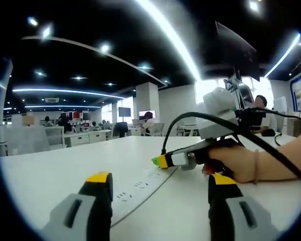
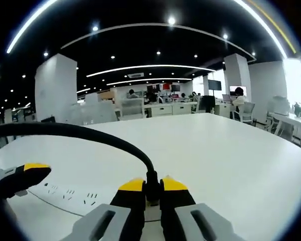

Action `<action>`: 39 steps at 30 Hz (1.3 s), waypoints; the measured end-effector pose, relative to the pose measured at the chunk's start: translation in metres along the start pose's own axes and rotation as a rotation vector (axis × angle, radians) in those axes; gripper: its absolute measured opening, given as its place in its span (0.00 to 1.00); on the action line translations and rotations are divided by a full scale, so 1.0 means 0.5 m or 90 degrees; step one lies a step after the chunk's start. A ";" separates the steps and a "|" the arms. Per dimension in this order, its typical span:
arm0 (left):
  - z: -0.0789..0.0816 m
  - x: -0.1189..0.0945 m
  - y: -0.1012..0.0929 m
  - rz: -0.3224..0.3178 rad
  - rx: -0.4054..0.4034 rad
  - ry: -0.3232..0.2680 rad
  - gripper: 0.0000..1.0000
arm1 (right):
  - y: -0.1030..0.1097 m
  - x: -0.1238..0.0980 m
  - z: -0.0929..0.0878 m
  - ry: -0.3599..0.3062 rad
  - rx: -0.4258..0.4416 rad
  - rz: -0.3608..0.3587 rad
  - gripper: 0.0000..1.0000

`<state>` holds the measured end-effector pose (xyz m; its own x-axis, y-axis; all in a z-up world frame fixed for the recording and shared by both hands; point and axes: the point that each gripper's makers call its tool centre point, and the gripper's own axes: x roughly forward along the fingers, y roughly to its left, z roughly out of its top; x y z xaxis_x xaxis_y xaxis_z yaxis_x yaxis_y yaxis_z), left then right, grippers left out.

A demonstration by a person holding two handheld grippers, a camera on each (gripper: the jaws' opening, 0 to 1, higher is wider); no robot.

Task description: Locate the USB plug end of the data cable currently connected to the USB port on the desk. Grip the plug, withdraw it from the port, and place it onto the desktop.

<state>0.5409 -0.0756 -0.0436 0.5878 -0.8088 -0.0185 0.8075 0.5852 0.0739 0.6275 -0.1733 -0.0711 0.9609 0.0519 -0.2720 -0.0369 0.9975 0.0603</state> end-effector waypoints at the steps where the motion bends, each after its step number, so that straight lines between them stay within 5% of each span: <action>1: 0.000 0.000 0.000 0.000 -0.001 0.000 0.78 | 0.000 0.001 0.000 0.000 -0.001 0.000 0.12; 7: 0.000 0.000 -0.001 0.000 -0.002 0.000 0.78 | 0.007 0.001 0.003 0.007 -0.094 -0.017 0.11; 39: -0.001 0.002 -0.001 0.000 -0.002 0.001 0.78 | 0.008 0.000 0.006 0.010 -0.079 -0.002 0.11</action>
<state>0.5408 -0.0766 -0.0439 0.5874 -0.8091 -0.0198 0.8080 0.5849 0.0714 0.6279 -0.1695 -0.0681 0.9565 0.0490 -0.2874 -0.0689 0.9958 -0.0597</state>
